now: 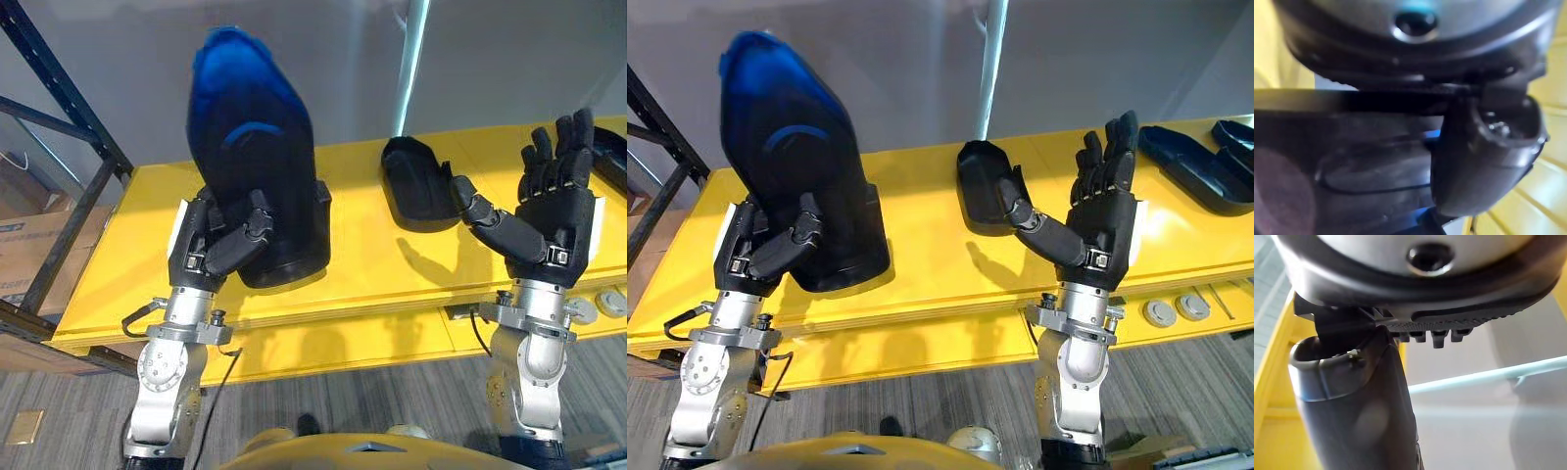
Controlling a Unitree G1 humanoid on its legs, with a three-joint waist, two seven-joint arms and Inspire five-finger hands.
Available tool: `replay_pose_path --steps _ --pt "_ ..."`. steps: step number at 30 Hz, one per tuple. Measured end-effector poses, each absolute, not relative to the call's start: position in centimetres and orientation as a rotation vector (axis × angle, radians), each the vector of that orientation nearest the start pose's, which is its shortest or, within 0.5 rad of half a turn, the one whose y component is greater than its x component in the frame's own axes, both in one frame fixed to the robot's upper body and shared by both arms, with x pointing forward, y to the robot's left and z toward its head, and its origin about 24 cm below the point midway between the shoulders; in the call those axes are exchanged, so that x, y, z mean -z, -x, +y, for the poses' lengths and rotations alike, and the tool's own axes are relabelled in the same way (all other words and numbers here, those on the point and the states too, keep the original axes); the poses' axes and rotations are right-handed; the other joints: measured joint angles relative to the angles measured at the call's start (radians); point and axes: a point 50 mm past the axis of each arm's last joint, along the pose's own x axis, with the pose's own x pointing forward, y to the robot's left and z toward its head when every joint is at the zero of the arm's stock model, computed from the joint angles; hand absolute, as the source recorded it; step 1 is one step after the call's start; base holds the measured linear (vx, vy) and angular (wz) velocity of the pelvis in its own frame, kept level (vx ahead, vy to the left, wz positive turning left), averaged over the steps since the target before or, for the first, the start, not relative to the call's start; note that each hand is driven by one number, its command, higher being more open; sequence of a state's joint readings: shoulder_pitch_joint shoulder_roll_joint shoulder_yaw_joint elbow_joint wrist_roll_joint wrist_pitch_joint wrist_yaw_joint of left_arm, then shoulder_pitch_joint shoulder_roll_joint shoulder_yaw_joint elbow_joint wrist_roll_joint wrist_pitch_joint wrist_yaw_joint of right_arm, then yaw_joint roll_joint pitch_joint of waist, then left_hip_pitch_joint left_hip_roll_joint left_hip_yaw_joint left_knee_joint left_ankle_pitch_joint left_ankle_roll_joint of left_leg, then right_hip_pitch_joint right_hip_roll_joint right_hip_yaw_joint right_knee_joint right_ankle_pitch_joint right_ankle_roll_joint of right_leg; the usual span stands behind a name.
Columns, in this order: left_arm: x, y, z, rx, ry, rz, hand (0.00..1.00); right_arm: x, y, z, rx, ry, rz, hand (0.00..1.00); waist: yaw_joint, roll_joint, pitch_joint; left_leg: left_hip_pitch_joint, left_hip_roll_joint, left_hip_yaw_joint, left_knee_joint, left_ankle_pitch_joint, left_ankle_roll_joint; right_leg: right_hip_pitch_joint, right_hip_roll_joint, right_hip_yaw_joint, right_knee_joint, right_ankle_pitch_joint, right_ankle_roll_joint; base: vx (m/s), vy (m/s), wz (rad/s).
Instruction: Walk over and take three plastic housings, then place them on the shelf
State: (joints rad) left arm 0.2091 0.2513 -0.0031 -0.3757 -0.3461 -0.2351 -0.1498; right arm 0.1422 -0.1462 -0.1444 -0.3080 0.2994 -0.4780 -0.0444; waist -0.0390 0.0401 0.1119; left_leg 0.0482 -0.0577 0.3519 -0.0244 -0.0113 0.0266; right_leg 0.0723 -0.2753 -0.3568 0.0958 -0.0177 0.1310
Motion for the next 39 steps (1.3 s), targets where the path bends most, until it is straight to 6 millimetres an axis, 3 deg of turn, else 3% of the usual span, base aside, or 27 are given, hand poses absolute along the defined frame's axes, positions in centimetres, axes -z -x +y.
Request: replay_pose_path --steps 6,14,19,24,38,39 --pt "-11.0 -22.3 18.1 0.24 0.057 -0.316 0.0 -12.8 -20.5 -20.6 0.141 -0.114 -0.643 1.0 -0.005 0.0 0.0 0.005 -0.005 0.002 -0.046 0.04 0.021 0.0 0.014 -0.003 -0.03 0.02 0.014 0.04 0.02 0.04" --pt "-6.6 -27.4 17.1 0.218 0.264 -0.04 0.0 -13.0 -23.1 -18.9 0.011 -0.101 -0.619 1.0 -0.042 -0.009 0.01 0.005 0.011 0.037 -0.059 0.059 0.025 -0.026 0.035 0.033 -0.039 0.033 0.013 0.03 -0.021 -0.12" --pt "-7.6 -29.9 16.6 0.17 0.353 -0.055 0.0 -13.9 -23.7 -18.3 -0.044 -0.092 -0.657 1.0 -0.052 -0.007 0.048 -0.005 0.016 0.065 -0.059 0.06 0.024 -0.05 0.042 0.063 -0.044 0.044 0.011 -0.01 0.0 -0.19" --pt "-7.9 -31.1 16.5 0.123 0.355 -0.048 0.0 -14.2 -24.4 -17.9 -0.108 -0.036 -0.64 1.0 -0.071 -0.008 0.063 -0.006 0.017 0.075 -0.058 0.059 0.023 -0.059 0.044 0.077 -0.043 0.044 0.011 0.01 -0.005 -0.08" --pt "-8.6 -33.2 16.8 0.109 0.284 0.037 0.0 -14.7 -24.8 -17.5 -0.159 -0.009 -0.642 1.0 -0.076 0.009 0.107 -0.003 0.016 0.068 -0.058 0.065 0.024 -0.071 0.04 0.083 -0.01 0.037 0.004 0.0 -0.002 0.0" --pt "-8.6 -33.4 16.8 0.105 0.26 0.043 1.0 -14.7 -24.9 -17.4 -0.159 -0.012 -0.641 1.0 -0.076 0.009 0.107 -0.003 0.016 0.066 -0.058 0.066 0.025 -0.07 0.039 0.082 -0.008 0.037 0.004 0.0 -0.004 0.03"
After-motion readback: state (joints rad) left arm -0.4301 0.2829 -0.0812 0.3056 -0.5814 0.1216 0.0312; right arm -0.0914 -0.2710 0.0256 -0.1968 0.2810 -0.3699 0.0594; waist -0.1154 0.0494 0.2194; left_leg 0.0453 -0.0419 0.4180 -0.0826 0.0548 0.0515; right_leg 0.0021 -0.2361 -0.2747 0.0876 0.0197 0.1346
